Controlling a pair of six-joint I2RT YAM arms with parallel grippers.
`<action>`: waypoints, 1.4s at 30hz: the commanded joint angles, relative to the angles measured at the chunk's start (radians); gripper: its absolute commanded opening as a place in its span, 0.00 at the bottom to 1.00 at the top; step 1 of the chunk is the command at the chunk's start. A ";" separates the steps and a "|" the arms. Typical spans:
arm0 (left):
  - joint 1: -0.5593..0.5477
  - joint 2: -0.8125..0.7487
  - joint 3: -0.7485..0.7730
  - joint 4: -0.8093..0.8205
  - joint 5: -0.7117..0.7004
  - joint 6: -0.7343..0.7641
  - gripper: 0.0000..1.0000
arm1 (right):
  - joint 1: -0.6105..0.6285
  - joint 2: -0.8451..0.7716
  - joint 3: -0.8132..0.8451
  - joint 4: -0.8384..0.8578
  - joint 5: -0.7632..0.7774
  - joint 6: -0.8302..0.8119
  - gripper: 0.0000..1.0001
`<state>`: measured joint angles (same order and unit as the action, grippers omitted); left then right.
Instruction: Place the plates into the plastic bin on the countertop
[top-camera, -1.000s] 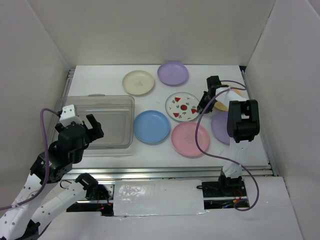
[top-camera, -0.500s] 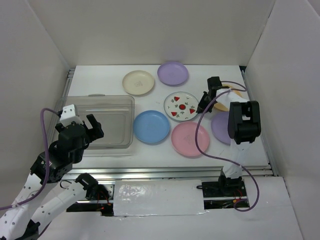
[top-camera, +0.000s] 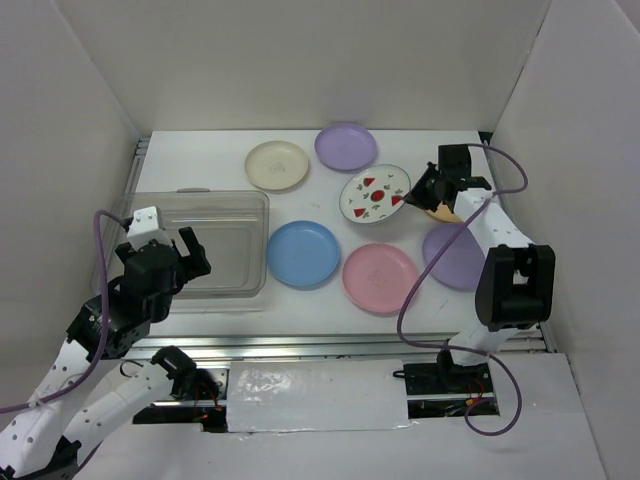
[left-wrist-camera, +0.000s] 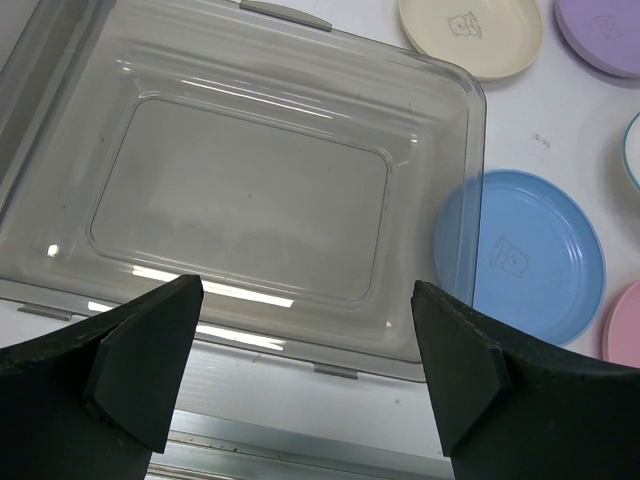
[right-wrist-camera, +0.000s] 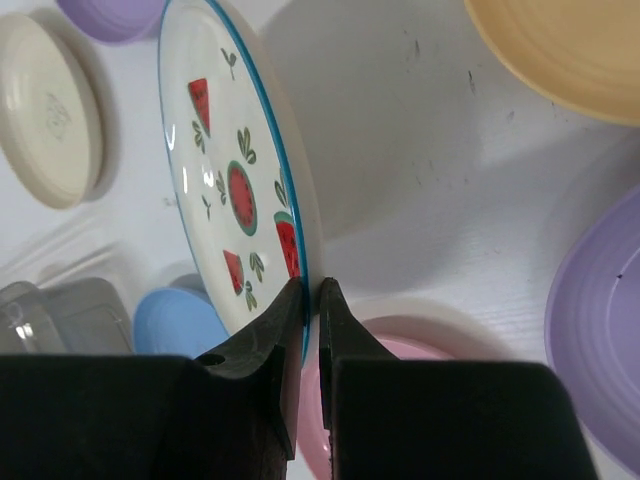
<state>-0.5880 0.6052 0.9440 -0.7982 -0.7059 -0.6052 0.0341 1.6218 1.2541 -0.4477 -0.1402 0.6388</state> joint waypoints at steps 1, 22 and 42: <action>-0.001 0.005 0.010 0.031 -0.026 0.004 0.99 | -0.005 -0.083 0.004 0.139 -0.094 0.044 0.00; 0.151 -0.104 -0.008 0.125 0.105 0.035 0.99 | 0.323 -0.300 -0.016 0.234 -0.282 0.081 0.00; 0.160 -0.088 -0.005 0.099 0.062 0.035 0.99 | 0.739 0.479 0.735 0.213 -0.181 0.216 0.00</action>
<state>-0.4332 0.5240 0.9421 -0.7319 -0.6250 -0.5793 0.7330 2.0850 1.8290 -0.3088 -0.3023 0.8032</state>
